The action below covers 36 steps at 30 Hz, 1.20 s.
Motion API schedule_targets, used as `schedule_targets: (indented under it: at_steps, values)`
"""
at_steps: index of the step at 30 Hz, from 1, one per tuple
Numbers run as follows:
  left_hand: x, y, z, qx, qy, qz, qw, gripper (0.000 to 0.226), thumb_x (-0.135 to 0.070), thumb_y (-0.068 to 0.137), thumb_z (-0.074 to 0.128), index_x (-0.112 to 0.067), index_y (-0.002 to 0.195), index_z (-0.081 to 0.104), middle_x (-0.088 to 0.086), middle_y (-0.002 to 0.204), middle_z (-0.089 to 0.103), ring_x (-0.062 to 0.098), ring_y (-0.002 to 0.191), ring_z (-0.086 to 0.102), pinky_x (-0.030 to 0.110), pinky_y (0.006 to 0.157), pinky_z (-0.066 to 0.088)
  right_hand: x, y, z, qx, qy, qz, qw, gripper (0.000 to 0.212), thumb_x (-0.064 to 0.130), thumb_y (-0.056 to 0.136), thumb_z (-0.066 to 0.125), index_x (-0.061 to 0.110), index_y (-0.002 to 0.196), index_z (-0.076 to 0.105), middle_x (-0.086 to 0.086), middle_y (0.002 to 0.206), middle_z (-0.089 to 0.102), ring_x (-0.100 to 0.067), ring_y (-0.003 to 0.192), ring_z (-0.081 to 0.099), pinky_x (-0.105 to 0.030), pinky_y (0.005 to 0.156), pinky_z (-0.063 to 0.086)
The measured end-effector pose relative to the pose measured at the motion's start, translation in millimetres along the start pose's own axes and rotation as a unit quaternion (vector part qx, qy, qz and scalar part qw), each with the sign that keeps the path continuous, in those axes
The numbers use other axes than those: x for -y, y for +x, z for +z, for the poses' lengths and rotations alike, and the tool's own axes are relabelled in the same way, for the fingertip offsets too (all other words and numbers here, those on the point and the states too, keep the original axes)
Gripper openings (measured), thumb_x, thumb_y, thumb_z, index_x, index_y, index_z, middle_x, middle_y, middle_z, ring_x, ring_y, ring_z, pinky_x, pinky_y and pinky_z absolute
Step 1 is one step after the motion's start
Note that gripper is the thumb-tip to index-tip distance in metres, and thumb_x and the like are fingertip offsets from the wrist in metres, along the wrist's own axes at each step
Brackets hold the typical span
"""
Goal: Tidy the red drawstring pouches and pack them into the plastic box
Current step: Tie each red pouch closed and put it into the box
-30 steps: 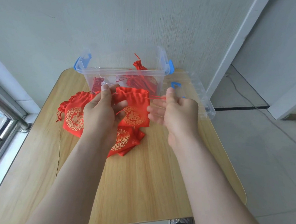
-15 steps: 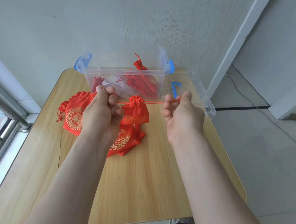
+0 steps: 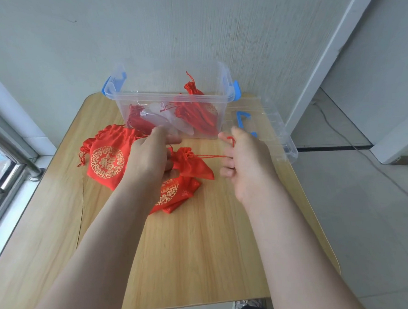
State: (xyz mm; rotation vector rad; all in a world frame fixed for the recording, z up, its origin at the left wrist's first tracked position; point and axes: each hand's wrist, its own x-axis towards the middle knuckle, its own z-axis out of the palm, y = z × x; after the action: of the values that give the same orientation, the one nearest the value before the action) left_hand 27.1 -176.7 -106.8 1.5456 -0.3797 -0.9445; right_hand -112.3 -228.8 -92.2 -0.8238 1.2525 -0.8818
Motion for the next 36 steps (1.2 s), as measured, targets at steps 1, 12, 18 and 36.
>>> schedule_targets:
  at_steps: [1,12,18,36]
  values:
    - [1,0,-1,0.005,0.055,0.002,0.998,0.033,-0.036,0.1,0.06,-0.009,0.096,0.078,0.0,0.07,0.049,0.015,0.05,0.05,0.031,0.052,0.051,0,0,-1,0.003,-0.071,-0.009,0.997,0.028,0.027,0.1,0.058,0.005,0.107,0.073,0.001,0.074,0.048,-0.01,0.049,0.035,-0.022,0.039,0.027]
    - [16,-2,-3,0.027,0.368,0.176,0.913,0.027,-0.015,0.096,0.051,-0.005,0.087,0.074,0.006,0.074,0.067,0.025,0.071,0.061,0.036,0.063,0.048,-28,1,-1,0.106,-0.491,-0.071,0.862,0.022,0.022,0.086,0.072,0.022,0.108,0.071,-0.003,0.094,0.075,-0.022,0.073,0.075,-0.03,0.063,0.063]
    - [16,2,-4,0.06,0.274,0.234,0.931,0.028,-0.015,0.108,0.047,-0.022,0.109,0.074,-0.005,0.084,0.078,-0.001,0.054,0.055,0.022,0.056,0.041,-22,7,-1,0.067,-0.374,-0.189,0.905,0.024,0.015,0.101,0.059,0.02,0.095,0.081,0.005,0.092,0.078,-0.018,0.092,0.072,-0.026,0.072,0.055]
    - [16,-3,-4,0.176,0.232,0.25,0.923,0.024,-0.021,0.106,0.065,-0.014,0.086,0.077,-0.009,0.072,0.075,0.008,0.067,0.068,0.025,0.07,0.054,-25,13,6,0.079,-0.306,-0.275,0.908,0.034,0.038,0.103,0.057,0.013,0.087,0.074,0.008,0.056,0.054,-0.017,0.057,0.049,-0.036,0.061,0.042]
